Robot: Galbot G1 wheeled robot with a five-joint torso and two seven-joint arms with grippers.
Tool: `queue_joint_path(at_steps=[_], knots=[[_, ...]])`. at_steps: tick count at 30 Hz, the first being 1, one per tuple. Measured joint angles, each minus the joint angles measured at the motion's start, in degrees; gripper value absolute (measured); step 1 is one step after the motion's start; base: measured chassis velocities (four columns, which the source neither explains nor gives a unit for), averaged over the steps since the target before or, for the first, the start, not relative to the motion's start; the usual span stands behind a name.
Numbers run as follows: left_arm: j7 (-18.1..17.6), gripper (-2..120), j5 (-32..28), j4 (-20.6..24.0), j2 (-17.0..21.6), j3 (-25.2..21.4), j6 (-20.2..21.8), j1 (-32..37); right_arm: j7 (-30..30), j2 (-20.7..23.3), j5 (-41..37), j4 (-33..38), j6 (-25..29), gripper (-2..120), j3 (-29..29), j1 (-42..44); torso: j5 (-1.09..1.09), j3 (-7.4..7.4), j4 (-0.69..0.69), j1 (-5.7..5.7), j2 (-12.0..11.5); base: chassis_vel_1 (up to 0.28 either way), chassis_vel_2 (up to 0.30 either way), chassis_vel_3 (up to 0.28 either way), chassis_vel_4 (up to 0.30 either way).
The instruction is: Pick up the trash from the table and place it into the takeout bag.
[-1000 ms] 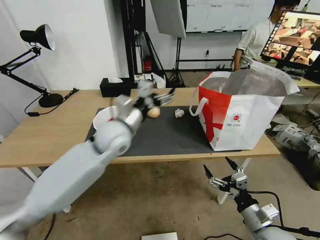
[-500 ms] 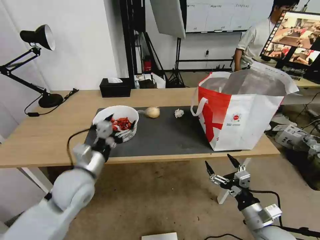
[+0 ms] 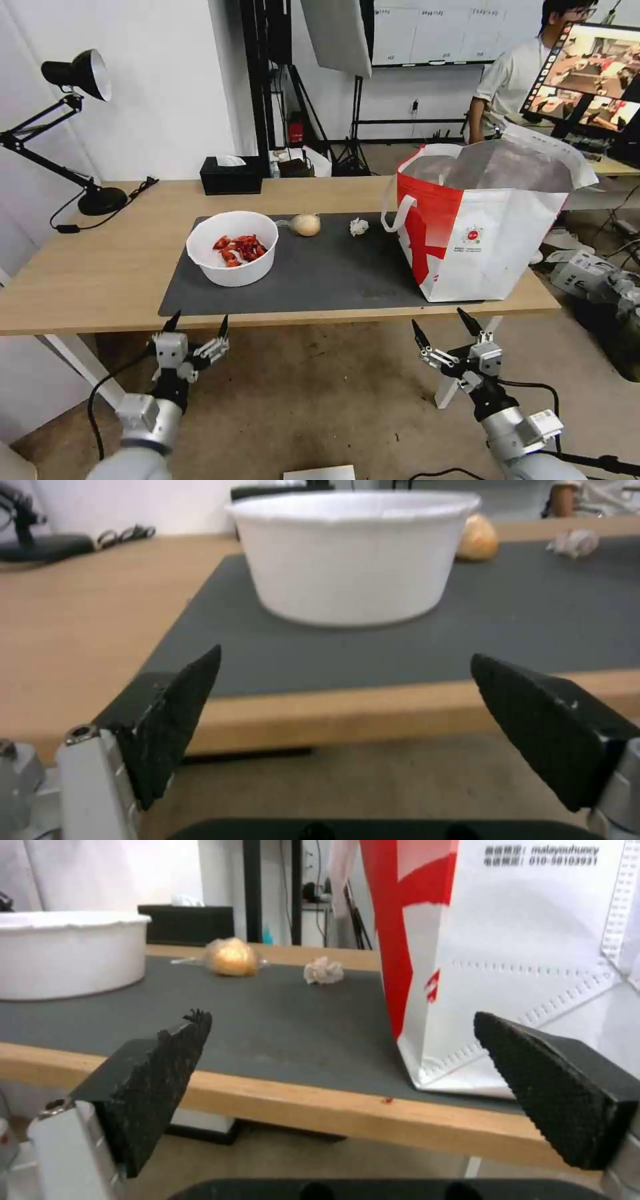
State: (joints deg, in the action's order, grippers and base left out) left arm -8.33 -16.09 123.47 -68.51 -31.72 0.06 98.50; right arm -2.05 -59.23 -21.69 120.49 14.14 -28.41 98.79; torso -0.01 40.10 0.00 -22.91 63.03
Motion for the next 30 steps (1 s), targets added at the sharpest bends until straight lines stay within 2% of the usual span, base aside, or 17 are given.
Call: queue_joint_path(at_steps=[9, 17, 30], knots=[[0.53, 100, 1.5, -0.97, -1.92, 1.63, 0.36, 0.61, 0.09, -0.67, 0.36, -0.72, -0.04, 100, 0.42, 0.28, 0.0, 0.0, 0.0, 0.0, 0.0, 0.0, 0.0, 0.0, 0.0], [0.89, 100, 1.74, -1.54, -2.28, 2.26, 0.33, 0.49, 0.16, 1.03, 0.23, -0.91, -0.18, 100, 0.34, -0.15, 0.01, 0.01, 0.0, -0.01, -0.01, 0.0, 0.0, 0.0, 0.0], [1.04, 100, 1.46, -1.87, -2.07, 2.6, 0.26, -0.09, 0.17, 0.66, 0.2, -1.69, -0.36, 100, 1.75, -1.14, 0.01, 0.01, 0.0, -0.01, -0.01, 0.0, 0.0, 0.0, 0.0]])
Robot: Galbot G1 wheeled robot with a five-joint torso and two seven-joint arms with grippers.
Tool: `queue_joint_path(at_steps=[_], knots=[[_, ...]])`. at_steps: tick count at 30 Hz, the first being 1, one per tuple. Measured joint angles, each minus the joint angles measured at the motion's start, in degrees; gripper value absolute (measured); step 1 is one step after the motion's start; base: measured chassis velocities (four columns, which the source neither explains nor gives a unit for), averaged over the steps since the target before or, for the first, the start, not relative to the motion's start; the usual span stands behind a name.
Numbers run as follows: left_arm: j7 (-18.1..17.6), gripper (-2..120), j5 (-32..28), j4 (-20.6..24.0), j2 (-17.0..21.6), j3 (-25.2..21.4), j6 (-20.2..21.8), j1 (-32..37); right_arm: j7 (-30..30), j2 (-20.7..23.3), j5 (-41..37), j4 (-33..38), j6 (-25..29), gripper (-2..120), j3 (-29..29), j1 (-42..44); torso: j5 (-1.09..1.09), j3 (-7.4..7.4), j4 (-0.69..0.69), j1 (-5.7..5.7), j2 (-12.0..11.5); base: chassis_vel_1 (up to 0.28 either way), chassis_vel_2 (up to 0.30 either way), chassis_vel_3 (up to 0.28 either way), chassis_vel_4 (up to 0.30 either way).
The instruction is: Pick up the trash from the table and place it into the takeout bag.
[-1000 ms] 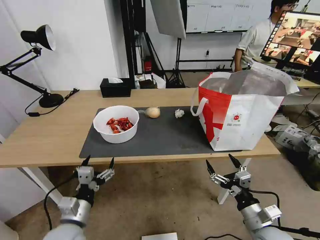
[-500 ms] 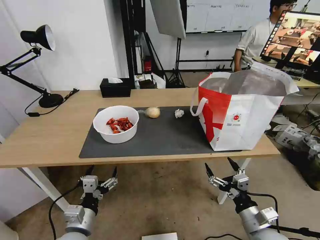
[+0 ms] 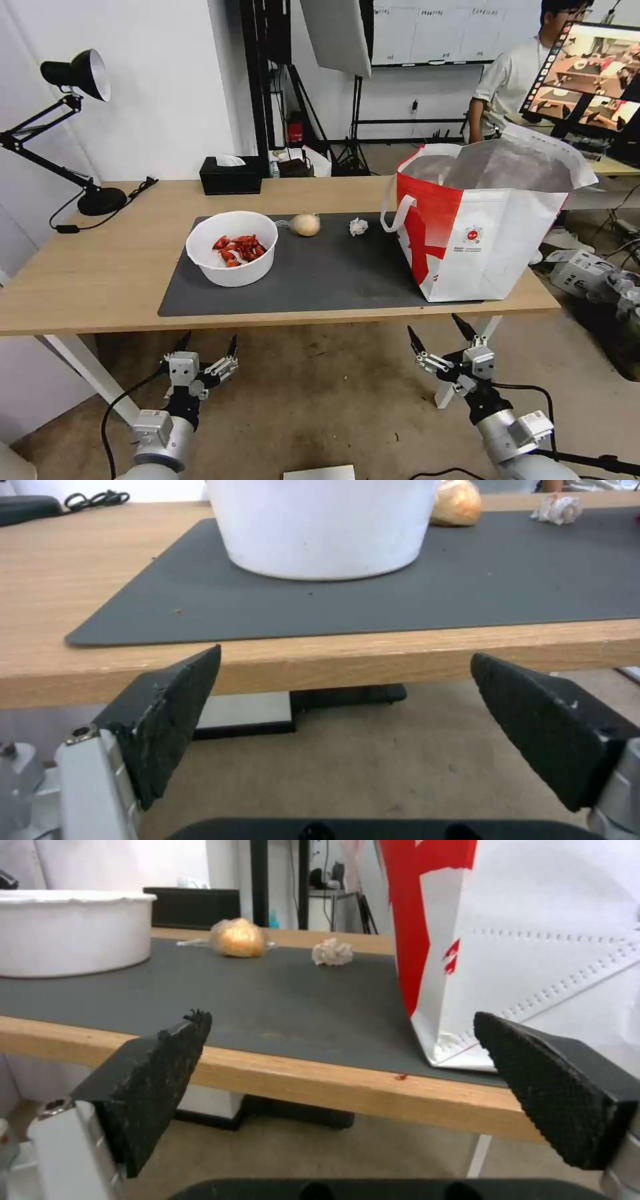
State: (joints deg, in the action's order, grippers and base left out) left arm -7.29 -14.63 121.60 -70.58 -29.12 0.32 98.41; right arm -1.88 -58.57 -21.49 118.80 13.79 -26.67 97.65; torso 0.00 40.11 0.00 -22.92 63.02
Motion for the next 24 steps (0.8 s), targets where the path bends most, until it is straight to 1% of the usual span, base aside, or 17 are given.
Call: queue_joint_path(at_steps=[7, 10, 11, 13, 14, 15, 17, 18, 21, 22, 24], knots=[[0.11, 100, -0.64, 0.05, 0.05, 0.66, 0.0, -0.34, -0.02, -0.21, -0.02, -0.14, -0.36, 100, 1.5, -1.23, 0.01, 0.0, -0.01, 0.0, 0.0, 0.0, 0.0, 0.0, 0.0], [0.12, 100, -0.61, -0.07, 0.34, 1.01, 0.0, -0.79, -0.02, -0.03, -0.56, 0.26, -1.4, 100, 3.05, -2.76, 0.0, 0.0, 0.01, 0.0, 0.0, 0.0, 0.0, 0.0, 0.0], [0.12, 100, -0.62, -0.28, 0.78, 1.62, 0.05, -1.47, -0.04, 0.17, -0.96, 0.67, -2.24, 100, 3.93, -3.92, 0.01, 0.0, -0.02, 0.0, 0.0, 0.0, 0.0, 0.0, 0.0], [0.13, 100, -0.62, -0.36, 0.96, 2.14, 0.14, -1.84, -0.21, 1.29, -2.21, 0.73, -4.39, 100, 6.4, -7.85, 0.01, 0.0, -0.01, 0.0, 0.0, 0.0, 0.0, 0.0, 0.0], [0.13, 100, -0.62, -0.36, 0.96, 2.14, 0.14, -1.84, -0.21, 1.29, -2.21, 0.73, -4.39, 100, 6.4, -7.85, 0.01, 0.0, -0.01, 0.0, 0.0, 0.0, 0.0, 0.0, 0.0], [0.12, 100, -0.61, -0.34, 0.98, 2.24, 0.25, -1.87, -0.66, 2.26, -3.78, 0.72, -5.95, 100, 8.27, -10.82, -0.01, 0.0, -0.02, 0.0, 0.0, 0.0, 0.0, 0.0, 0.0], [0.12, 100, -0.51, 0.1, 0.98, 2.33, 0.52, -1.95, -1.62, 3.68, -5.86, 0.29, -8.88, 100, 12.23, -17.59, 0.01, 0.0, 0.03, 0.0, 0.0, 0.0, 0.0, 0.0, 0.0], [0.12, 100, -0.51, 0.1, 0.98, 2.33, 0.52, -1.95, -1.62, 3.68, -5.86, 0.29, -8.88, 100, 12.23, -17.59, 0.01, 0.0, 0.03, 0.0, 0.0, 0.0, 0.0, 0.0, 0.0], [-0.01, 100, -0.5, 0.69, 0.84, 2.14, 1.06, -1.96, -2.73, 4.55, -6.9, -2.61, -11.53, 100, 18.14, -26.87, 0.0, 0.01, 0.01, -0.01, -0.01, 0.0, 0.0, 0.0, 0.0], [-0.01, 100, -0.5, 0.69, 0.84, 2.14, 1.06, -1.96, -2.73, 4.55, -6.9, -2.61, -11.53, 100, 18.14, -26.87, 0.0, 0.01, 0.01, -0.01, -0.01, 0.0, 0.0, 0.0, 0.0], [-0.07, 100, -0.46, 0.74, 0.77, 1.98, 1.13, -1.72, -3.38, 4.38, -7.47, -5.38, -12.51, 100, 22.4, -32.88, 0.0, 0.01, 0.0, -0.01, 0.0, 0.0, 0.0, 0.0, 0.0]])
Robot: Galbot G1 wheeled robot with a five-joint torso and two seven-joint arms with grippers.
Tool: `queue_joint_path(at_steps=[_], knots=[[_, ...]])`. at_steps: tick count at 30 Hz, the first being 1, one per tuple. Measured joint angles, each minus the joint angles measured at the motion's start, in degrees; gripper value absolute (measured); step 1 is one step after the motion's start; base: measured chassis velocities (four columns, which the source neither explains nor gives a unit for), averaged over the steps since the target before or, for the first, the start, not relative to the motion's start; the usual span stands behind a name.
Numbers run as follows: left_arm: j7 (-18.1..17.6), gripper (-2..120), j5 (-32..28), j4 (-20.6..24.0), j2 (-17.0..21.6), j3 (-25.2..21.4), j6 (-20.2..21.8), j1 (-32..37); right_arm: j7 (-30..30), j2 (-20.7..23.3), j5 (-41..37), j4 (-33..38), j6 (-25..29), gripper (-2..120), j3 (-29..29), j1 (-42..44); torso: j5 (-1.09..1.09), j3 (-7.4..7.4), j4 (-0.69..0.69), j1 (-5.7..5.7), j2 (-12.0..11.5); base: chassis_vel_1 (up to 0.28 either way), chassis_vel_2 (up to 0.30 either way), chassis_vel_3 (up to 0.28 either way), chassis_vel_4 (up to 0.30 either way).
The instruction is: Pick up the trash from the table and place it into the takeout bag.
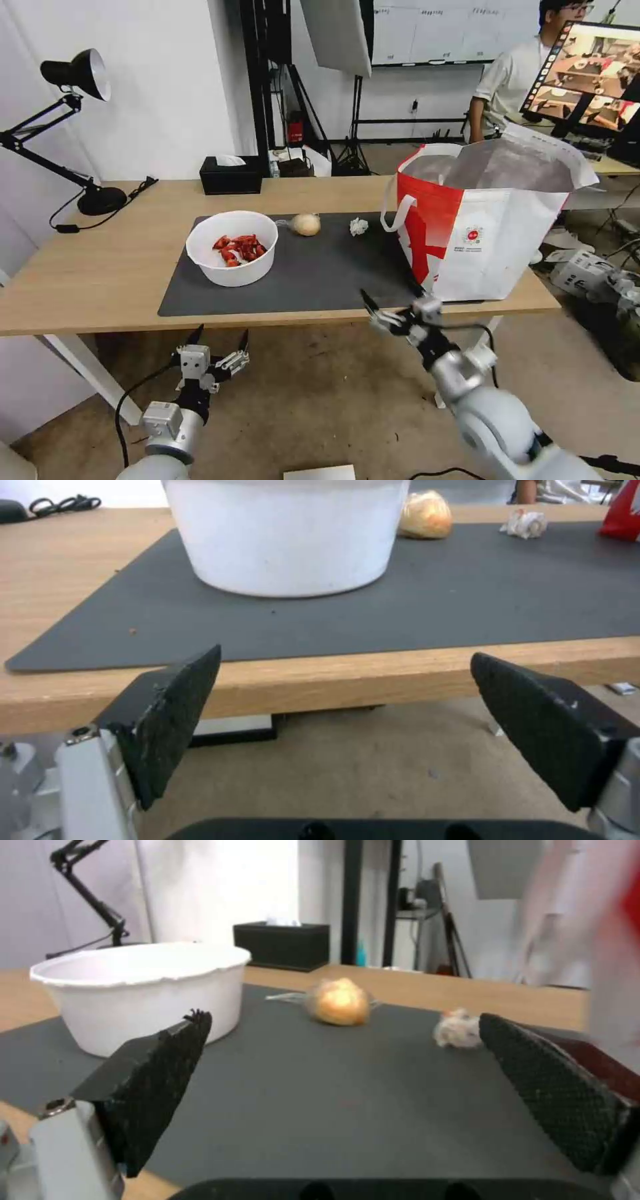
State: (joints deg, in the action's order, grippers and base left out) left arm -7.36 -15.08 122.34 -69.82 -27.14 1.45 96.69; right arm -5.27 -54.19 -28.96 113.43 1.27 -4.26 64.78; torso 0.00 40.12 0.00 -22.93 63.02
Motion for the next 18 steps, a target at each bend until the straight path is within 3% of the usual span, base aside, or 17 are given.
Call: queue_joint_path(at_steps=[11, 15, 18], knots=[[-0.17, 100, -0.62, -0.57, 0.1, -0.54, 0.52, -0.75, -5.15, -4.2, -2.03, -8.93, -3.36, 100, 11.77, -15.85, 0.01, 0.0, 0.0, 0.0, 0.0, 0.0, 0.0, 0.0, 0.0], [-0.18, 100, -0.73, -0.84, 0.12, -0.59, 0.54, -0.8, -9.65, -6.79, -3.07, -11.25, -6.5, 100, 14.69, -19.85, 0.01, 0.0, 0.0, 0.0, 0.0, 0.0, 0.0, 0.0, 0.0], [-0.21, 100, -0.73, -1.2, -0.08, -0.31, 0.55, -0.94, -16.37, -9.91, -4.15, -13.56, -11.13, 100, 17.39, -24.55, 0.01, -0.01, 0.0, 0.0, 0.0, 0.0, 0.0, 0.0, 0.0]])
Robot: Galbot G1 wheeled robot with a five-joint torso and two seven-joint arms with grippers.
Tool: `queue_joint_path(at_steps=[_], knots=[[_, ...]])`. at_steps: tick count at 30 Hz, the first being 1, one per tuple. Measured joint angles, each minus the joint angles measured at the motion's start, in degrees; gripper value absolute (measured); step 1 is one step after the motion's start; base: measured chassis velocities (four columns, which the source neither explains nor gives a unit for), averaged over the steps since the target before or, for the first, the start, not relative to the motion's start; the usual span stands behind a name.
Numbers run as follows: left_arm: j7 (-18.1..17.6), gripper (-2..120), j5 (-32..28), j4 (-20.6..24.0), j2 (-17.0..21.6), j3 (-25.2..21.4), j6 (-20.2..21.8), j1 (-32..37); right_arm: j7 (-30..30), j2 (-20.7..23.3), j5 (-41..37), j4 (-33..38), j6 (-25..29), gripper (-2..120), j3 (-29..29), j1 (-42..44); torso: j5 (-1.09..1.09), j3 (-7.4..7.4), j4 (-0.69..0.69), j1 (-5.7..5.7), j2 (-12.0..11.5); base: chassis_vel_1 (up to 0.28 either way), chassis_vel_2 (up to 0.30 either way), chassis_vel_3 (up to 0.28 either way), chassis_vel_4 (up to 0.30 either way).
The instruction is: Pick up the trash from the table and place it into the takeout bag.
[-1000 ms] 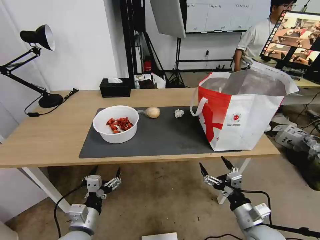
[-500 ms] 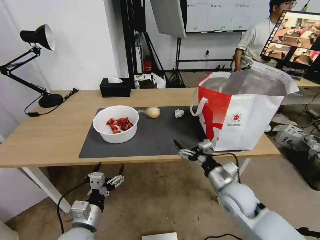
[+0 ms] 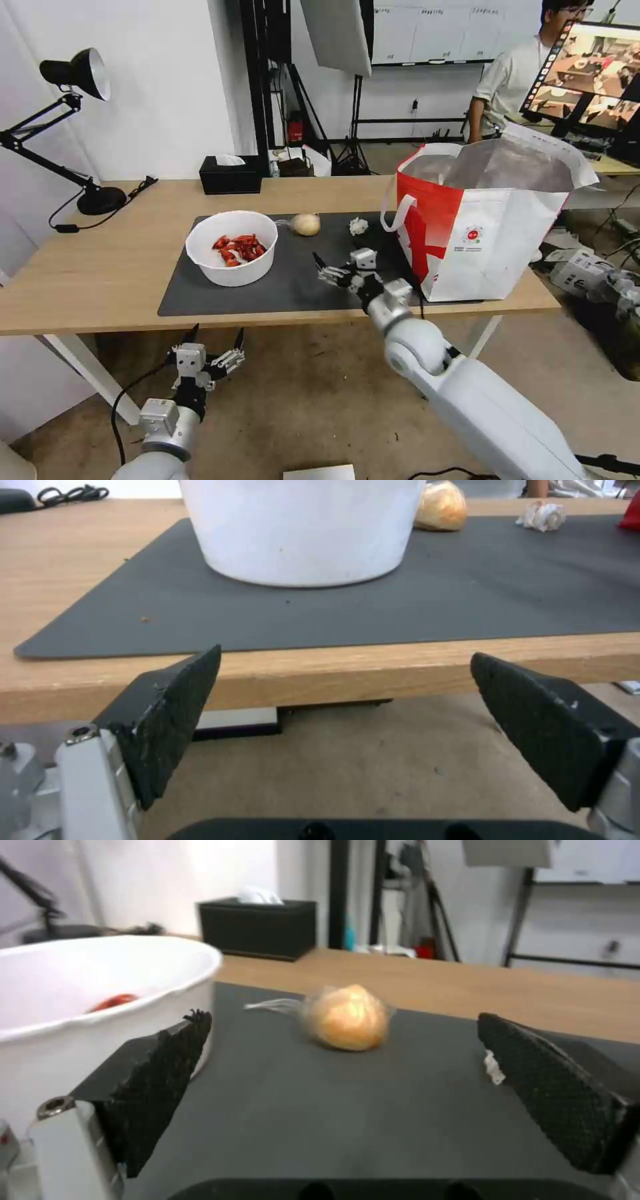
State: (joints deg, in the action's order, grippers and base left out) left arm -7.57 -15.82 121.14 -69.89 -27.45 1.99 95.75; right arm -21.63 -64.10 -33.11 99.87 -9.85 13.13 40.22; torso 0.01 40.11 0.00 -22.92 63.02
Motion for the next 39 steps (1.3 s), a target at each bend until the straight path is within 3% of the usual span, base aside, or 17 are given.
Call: queue_joint_path(at_steps=[8, 20, 28, 39], knots=[[-0.03, 100, -0.08, -0.33, -0.02, 0.03, 0.0, -0.13, -11.47, -6.1, -3.21, -6.87, -6.11, 100, 2.93, -8.01, 0.0, 0.0, 0.0, 0.0, 0.0, 0.0, 0.0, 0.0, 0.0], [-0.05, 100, -0.58, 0.2, 1.05, -0.11, -0.29, 0.38, -20.8, -14.24, -8.48, -17.1, -10.28, 100, 3.39, -15.87, -0.01, 0.0, 0.0, 0.0, 0.0, 0.0, 0.0, 0.0, 0.0], [-0.04, 100, -0.87, 0.26, 0.78, -0.14, -0.4, 0.57, -24.12, -18.21, -10.79, -24.0, -12.37, 100, 2.45, -19.81, 0.0, 0.0, 0.0, 0.0, 0.0, 0.0, 0.0, 0.0, 0.0], [-0.03, 100, -1.14, 1.04, 0.61, -0.11, -0.46, 0.78, -23.36, -20.91, -12.49, -33.67, -13.99, 100, 0.07, -23.44, -0.01, 0.0, 0.0, 0.01, 0.01, 0.0, 0.0, 0.0, 0.0]])
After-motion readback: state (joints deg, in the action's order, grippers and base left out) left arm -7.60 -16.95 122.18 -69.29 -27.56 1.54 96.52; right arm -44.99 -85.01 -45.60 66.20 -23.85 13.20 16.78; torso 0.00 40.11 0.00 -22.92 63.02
